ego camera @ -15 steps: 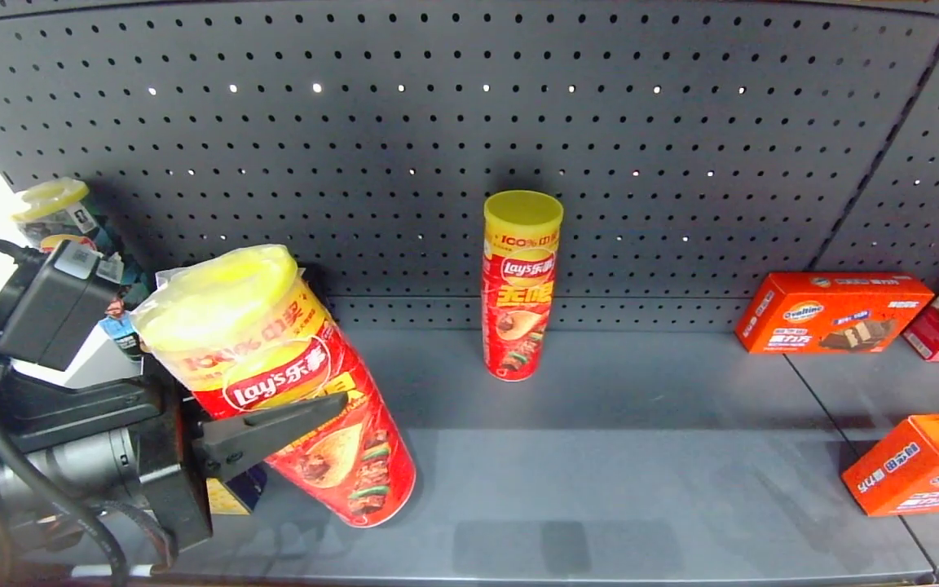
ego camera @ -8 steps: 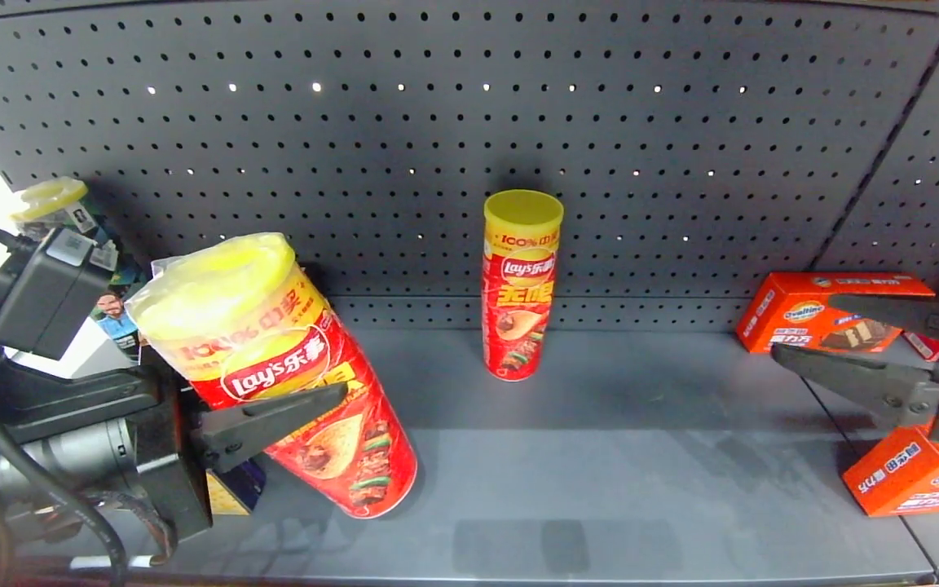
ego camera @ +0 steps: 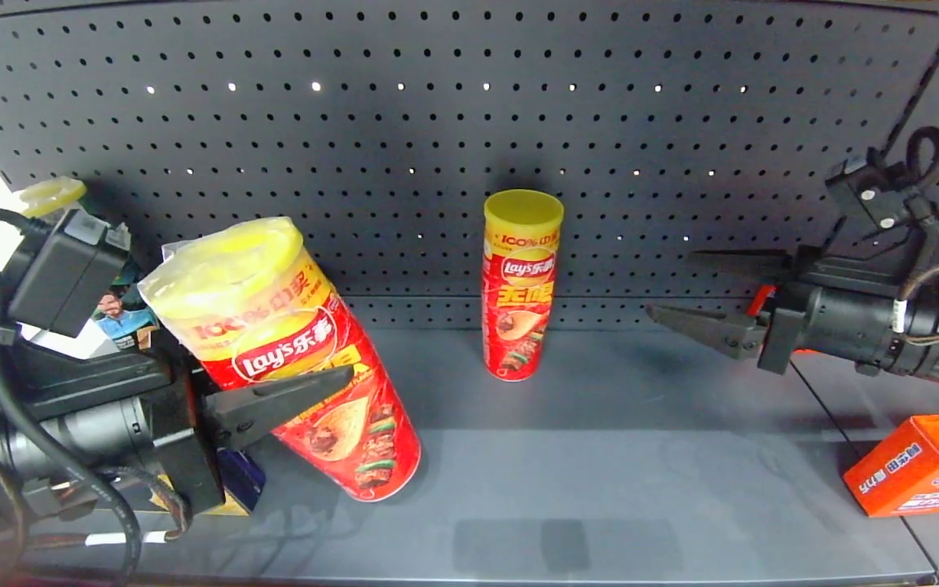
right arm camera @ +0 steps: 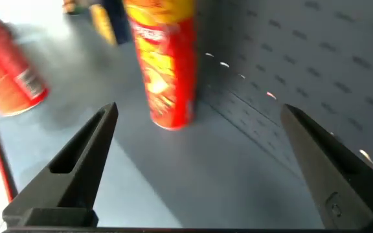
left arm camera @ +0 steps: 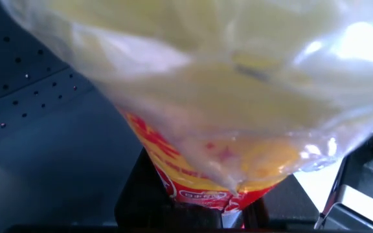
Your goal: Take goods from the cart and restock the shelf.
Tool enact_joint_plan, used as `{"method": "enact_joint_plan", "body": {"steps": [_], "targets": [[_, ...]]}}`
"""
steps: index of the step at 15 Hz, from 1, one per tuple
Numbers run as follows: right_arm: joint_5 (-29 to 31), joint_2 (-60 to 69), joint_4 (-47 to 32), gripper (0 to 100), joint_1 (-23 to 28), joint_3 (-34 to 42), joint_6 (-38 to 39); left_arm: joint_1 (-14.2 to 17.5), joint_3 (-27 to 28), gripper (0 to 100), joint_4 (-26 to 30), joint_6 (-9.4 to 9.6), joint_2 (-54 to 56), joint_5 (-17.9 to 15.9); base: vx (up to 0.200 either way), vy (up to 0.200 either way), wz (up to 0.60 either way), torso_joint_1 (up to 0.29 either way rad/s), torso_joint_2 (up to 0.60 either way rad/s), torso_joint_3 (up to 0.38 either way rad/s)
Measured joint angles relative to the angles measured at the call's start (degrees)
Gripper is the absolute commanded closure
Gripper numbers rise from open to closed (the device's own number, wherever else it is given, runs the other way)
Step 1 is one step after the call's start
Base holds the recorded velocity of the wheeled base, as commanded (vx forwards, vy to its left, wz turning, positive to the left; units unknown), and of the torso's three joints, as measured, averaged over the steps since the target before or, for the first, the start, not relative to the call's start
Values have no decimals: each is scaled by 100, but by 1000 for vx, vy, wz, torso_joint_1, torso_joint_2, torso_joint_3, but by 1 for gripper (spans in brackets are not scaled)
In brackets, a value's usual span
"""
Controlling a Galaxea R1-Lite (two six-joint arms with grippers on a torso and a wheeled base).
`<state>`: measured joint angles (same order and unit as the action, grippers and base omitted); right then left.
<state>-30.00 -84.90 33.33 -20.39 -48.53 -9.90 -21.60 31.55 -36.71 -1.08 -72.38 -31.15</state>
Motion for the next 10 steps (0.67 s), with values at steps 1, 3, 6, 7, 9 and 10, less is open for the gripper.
{"method": "enact_joint_plan", "body": {"steps": [1, 3, 6, 7, 9, 10], "targets": [[-268, -212, 0, 0, 6, -194, -83, -2, 63, 100, -11, -2, -44, -7, 0, 0, 0, 0, 0, 0], [-903, -584, 0, 0, 4, -624, -271, -11, 158, 100, -21, -4, -111, -22, 0, 0, 0, 0, 0, 0], [-1584, -1041, 0, 0, -11, -1153, -334, -11, 216, 100, -22, -17, -171, -51, 0, 0, 0, 0, 0, 0], [-1827, -1179, 9, 0, -16, -1310, -336, -13, 216, 100, -22, -22, -179, -52, 0, 0, 0, 0, 0, 0], [-2053, -1421, 26, 0, -29, -1563, -336, -13, 221, 100, -29, -22, -188, -52, 0, 0, 0, 0, 0, 0], [-2075, -1530, 26, 0, -39, -1654, -336, -11, 221, 100, -29, -22, -190, -57, 0, 0, 0, 0, 0, 0]]}}
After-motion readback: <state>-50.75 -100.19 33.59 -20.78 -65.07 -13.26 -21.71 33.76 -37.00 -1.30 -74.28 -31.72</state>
